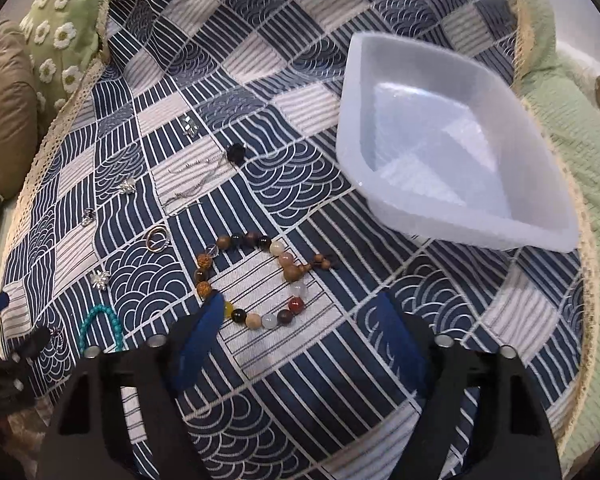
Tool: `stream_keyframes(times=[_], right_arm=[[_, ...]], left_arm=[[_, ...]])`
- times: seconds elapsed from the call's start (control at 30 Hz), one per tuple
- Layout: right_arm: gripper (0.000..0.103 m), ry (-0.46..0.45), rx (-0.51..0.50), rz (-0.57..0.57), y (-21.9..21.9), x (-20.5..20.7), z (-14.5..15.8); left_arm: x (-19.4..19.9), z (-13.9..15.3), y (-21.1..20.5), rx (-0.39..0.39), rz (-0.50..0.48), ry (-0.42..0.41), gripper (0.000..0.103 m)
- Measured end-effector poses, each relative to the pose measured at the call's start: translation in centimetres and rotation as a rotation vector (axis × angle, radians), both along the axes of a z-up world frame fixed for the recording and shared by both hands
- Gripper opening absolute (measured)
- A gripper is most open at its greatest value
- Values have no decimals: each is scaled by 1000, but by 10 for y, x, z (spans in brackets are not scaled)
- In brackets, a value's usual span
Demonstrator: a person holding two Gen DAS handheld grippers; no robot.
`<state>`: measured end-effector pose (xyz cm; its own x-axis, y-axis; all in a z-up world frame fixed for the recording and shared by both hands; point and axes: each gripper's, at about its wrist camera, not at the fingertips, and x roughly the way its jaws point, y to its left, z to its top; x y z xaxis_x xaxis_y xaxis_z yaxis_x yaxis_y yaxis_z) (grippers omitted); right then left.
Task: Organize jewelry
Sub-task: 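Grasp the multicolor bead bracelet with the right tool while the left tool grasps a small silver earring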
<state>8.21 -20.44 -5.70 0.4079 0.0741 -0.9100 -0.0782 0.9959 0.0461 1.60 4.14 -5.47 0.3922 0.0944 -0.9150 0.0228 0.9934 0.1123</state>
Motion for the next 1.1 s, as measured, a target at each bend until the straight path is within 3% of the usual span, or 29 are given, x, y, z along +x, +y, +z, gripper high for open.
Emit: stream_keyframes(times=[0.07,0.27,0.43,0.5,0.57,0.7,0.87,0.97,1.1], right_arm=[[58,37,17,-3,0,4,-9],[57,35,-24,-35,0,9,-15],[49,38,-42,-41,2,17,-20],[47,32,-49,-39,4,18,-20],[44,31,-43,-41,2,19,-20],[37,23,-53,-31,3,18,-20],[19,10,-54,-12,6,16,-21],[14,8,-48,-14,6,16,-21],[13,9,-17,-28,1,14,-20]], left_arm=[[0,-5,-2,-9,-3,26,94],[7,-25,9,-72,69,122,94],[7,-26,12,-91,84,117,94],[6,-26,11,-87,81,115,89],[6,-23,12,-90,79,101,72],[4,-19,11,-86,77,93,64],[2,-15,1,-79,31,78,34],[0,-14,0,-80,39,65,14],[-1,-12,8,-131,55,62,12]])
